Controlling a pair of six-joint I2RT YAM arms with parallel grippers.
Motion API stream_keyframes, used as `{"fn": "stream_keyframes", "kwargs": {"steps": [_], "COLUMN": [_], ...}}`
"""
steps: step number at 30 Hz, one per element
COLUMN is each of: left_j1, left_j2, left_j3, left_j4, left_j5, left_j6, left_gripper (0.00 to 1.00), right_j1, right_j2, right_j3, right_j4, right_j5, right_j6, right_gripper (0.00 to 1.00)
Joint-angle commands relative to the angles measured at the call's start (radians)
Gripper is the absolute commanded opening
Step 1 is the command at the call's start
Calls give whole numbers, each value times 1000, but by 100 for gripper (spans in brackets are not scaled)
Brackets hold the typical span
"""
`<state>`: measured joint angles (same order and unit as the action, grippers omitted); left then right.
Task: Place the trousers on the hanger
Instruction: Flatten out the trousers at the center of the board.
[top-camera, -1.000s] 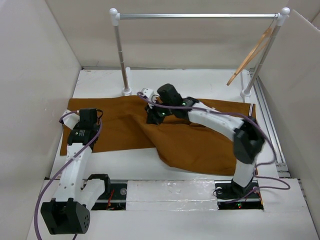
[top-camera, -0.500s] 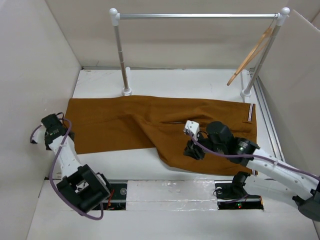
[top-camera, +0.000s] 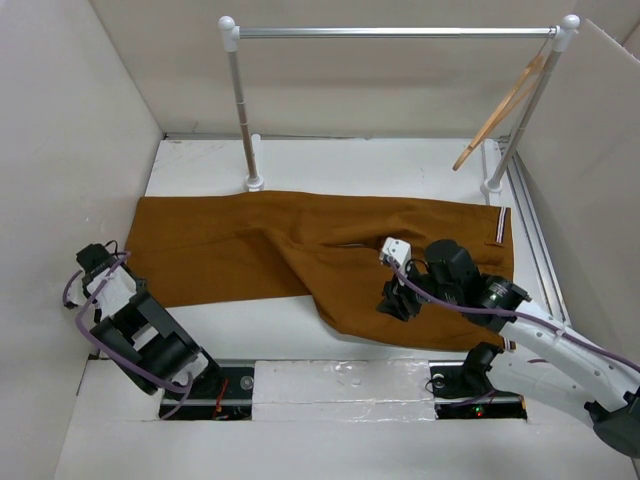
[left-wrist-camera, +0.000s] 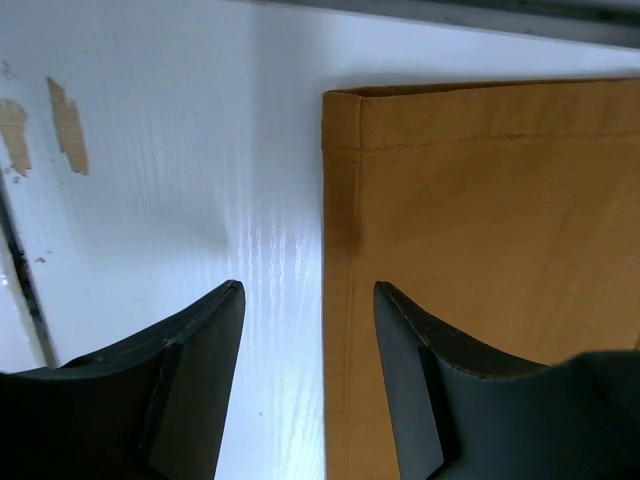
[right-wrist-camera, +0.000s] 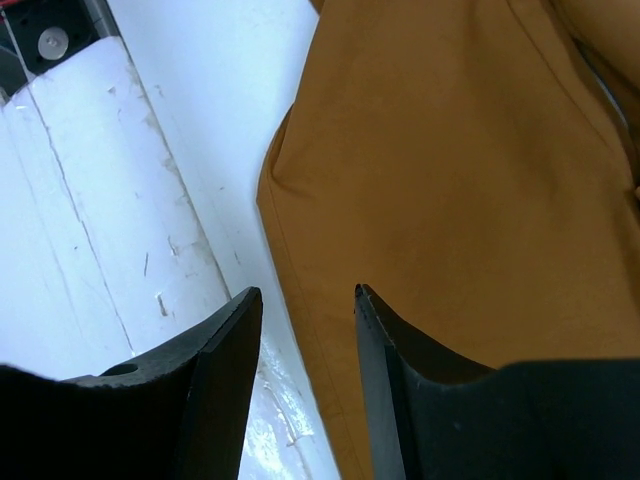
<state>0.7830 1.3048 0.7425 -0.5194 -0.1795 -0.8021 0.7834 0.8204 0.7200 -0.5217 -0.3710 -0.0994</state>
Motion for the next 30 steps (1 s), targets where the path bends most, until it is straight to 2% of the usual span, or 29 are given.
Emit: {"fn": "stream_keyframes", "kwargs": {"steps": [1,8,11,14,16,20,23,25,28,30], "left_j1": [7,-27,-36,-36,-36,-36,-36,-36,-108,-117], "left_j2": [22,59,94,111,114,84,-30,-159,-277,-335], "left_j3": [-28,-63,-75,-98,-95,-55,0,26,122,181], "left_j4": [55,156,188,225,240,205,141,121,27,-25], "left_j5": [23,26,28,31,64,132,155,175,140,161], "left_j6": [-23,-26,-25,-16,26,70,98,113,101,74], "left_gripper": [50,50,45,30,0,0,0,0,0,0], "right_j1": [-7,-7,2,20,20,20,-9,-50,-139,-199], "right_j2": [5,23,39,57,56,49,56,66,68,72], "right_j3": [21,36,42,56,74,87,94,87,47,29], "right_j4": [0,23,40,42,28,11,-52,-92,-84,-64], "right_j5": [-34,-34,-29,-17,13,75,156,184,158,112], "right_j6": [-11,26,41,50,55,73,86,96,125,112], "right_gripper": [47,46,46,46,46,45,47,48,49,50]}}
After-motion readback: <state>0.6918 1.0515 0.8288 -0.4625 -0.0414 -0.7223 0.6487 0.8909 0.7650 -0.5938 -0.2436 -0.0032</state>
